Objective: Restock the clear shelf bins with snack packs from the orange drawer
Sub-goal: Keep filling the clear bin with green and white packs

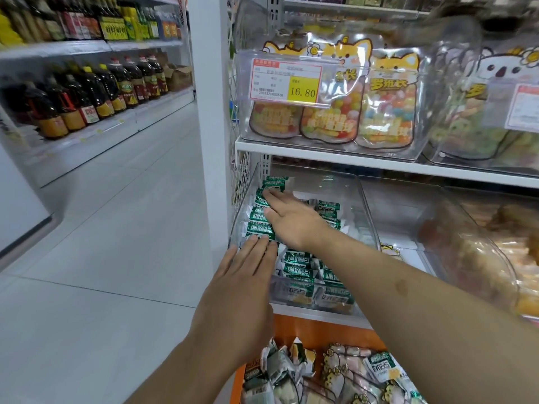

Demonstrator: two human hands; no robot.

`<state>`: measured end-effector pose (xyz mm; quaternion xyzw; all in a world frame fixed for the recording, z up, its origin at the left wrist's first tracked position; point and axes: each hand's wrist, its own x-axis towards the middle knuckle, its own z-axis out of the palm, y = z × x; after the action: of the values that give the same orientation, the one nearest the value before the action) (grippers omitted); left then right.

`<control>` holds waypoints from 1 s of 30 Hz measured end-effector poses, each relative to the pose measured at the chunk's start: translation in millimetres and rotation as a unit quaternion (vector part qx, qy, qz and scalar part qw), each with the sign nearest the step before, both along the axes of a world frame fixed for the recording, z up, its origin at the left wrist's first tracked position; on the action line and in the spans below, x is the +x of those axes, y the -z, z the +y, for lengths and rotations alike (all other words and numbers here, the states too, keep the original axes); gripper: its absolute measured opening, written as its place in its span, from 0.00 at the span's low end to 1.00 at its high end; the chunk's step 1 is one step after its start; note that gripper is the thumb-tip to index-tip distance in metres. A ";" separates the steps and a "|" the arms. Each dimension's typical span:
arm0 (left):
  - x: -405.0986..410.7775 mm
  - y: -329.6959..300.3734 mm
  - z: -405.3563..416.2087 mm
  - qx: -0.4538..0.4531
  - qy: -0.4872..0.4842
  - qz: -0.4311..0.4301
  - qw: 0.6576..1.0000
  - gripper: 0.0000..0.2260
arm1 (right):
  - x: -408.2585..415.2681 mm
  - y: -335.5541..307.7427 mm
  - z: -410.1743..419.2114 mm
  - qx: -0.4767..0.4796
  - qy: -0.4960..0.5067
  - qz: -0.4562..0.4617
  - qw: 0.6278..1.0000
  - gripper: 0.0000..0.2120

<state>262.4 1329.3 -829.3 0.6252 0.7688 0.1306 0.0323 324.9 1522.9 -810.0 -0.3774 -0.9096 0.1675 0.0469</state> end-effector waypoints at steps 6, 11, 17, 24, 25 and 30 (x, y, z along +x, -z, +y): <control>-1.8 1.3 -0.5 0.007 0.006 -0.021 1.000 0.43 | -3.3 5.9 7.5 0.024 -0.005 -0.021 0.999 0.28; -3.1 2.5 -1.3 0.020 0.010 -0.041 0.999 0.44 | -2.0 -7.0 17.1 0.008 0.007 0.003 1.000 0.28; -3.4 1.9 0.7 0.015 0.004 -0.042 0.999 0.44 | -5.4 -1.6 31.2 -0.021 0.065 -0.023 0.997 0.37; -4.2 4.3 0.1 0.012 0.013 -0.028 0.999 0.43 | -4.1 5.8 33.0 -0.046 0.089 -0.005 0.995 0.38; -4.1 5.0 0.2 0.009 0.012 -0.028 0.999 0.43 | -3.7 5.6 32.2 -0.048 0.089 -0.007 0.995 0.38; -1.9 7.8 -2.6 0.003 0.008 -0.018 1.000 0.44 | -2.3 -0.4 32.5 -0.064 0.072 -0.036 0.995 0.38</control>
<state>260.5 1326.8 -837.1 0.6291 0.7625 0.1443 0.0456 322.6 1555.5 -809.6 -0.4501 -0.8685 0.2076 0.0022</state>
